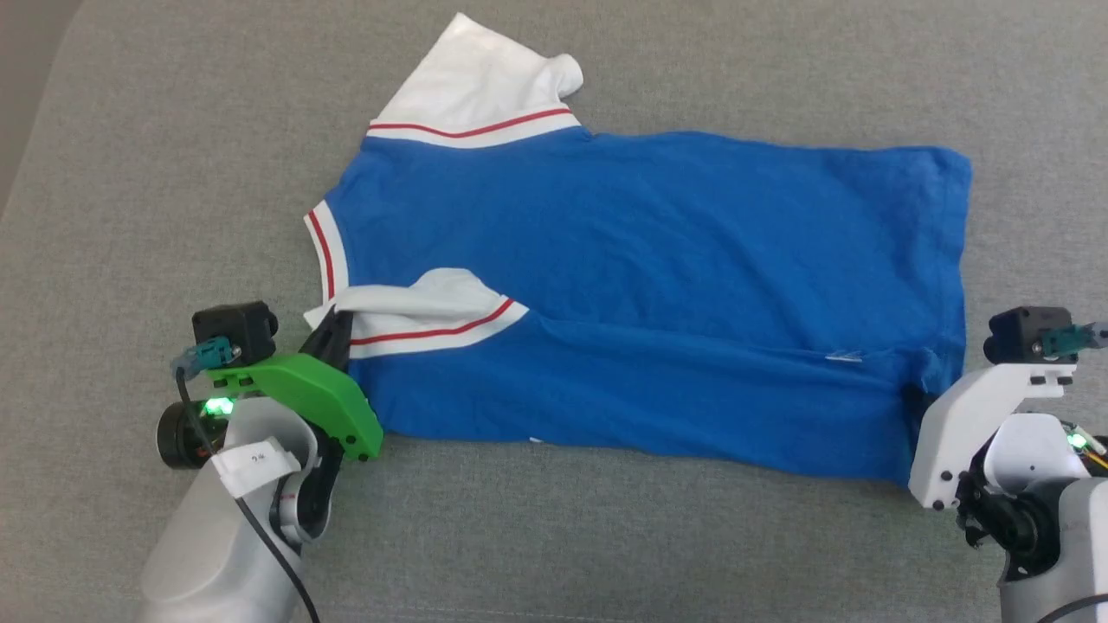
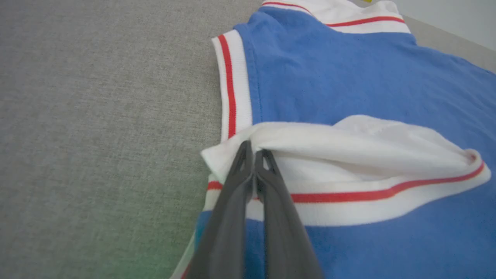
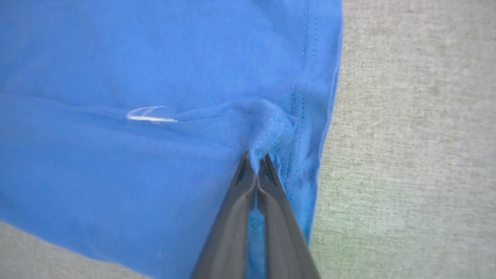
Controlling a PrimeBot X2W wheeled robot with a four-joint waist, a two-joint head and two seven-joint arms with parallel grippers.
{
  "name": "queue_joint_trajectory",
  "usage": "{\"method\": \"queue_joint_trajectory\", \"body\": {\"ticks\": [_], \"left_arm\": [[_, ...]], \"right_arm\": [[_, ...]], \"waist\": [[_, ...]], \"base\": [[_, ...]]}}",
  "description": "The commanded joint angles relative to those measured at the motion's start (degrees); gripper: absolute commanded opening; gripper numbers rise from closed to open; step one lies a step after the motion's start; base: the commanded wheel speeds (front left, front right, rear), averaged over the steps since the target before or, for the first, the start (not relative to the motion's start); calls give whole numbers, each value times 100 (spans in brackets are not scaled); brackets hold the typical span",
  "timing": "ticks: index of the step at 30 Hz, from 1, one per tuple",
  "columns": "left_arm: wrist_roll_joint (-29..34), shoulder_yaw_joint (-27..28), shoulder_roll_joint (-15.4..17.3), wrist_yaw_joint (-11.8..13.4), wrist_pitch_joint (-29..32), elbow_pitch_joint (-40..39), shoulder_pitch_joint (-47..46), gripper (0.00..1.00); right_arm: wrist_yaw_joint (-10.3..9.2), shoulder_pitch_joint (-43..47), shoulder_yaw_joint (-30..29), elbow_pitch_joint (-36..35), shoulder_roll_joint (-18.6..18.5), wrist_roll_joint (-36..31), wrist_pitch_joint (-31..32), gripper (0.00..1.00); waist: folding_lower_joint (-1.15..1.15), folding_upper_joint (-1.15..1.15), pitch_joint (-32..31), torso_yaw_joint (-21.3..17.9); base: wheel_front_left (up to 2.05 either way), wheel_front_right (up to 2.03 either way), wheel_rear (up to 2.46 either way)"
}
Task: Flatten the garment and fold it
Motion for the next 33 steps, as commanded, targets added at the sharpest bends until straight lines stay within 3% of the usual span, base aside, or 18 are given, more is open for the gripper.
{"method": "queue_joint_trajectory", "body": {"ticks": [1,2,3,8,12,15,24,33], "left_arm": [[-33,37,-46,-19,-75,83,-139,31],[-42,30,-65,-43,-104,151,-176,93],[-39,16,-70,-60,-116,205,-198,100],[-43,26,-53,-70,-238,341,-208,100],[-27,37,79,64,-87,170,-41,100],[-23,5,221,246,317,-95,169,100],[-313,-193,591,1013,2519,-1222,1042,100],[-406,-157,650,1175,2755,-1183,1152,100]], "right_arm": [[-9,-65,23,91,41,-6,27,100],[-9,-75,31,100,45,13,-19,100],[-9,-77,23,115,48,34,-49,100],[-9,-17,-56,92,61,146,-247,100],[-9,121,-201,-42,67,243,-375,100],[-9,271,-290,-171,72,307,-401,100],[-9,555,-436,-544,94,401,-351,100],[-9,569,-460,-712,100,486,-359,100]], "waist": [[0,0,48,25],[0,0,27,38],[0,0,1,46],[0,0,-292,85],[0,0,-609,119],[0,0,-824,148],[0,0,-970,74],[0,0,-705,-124]], "base": [[0,0,0],[0,0,0],[0,0,0],[0,0,0],[0,0,0],[0,0,0],[0,0,0],[0,0,0]]}}
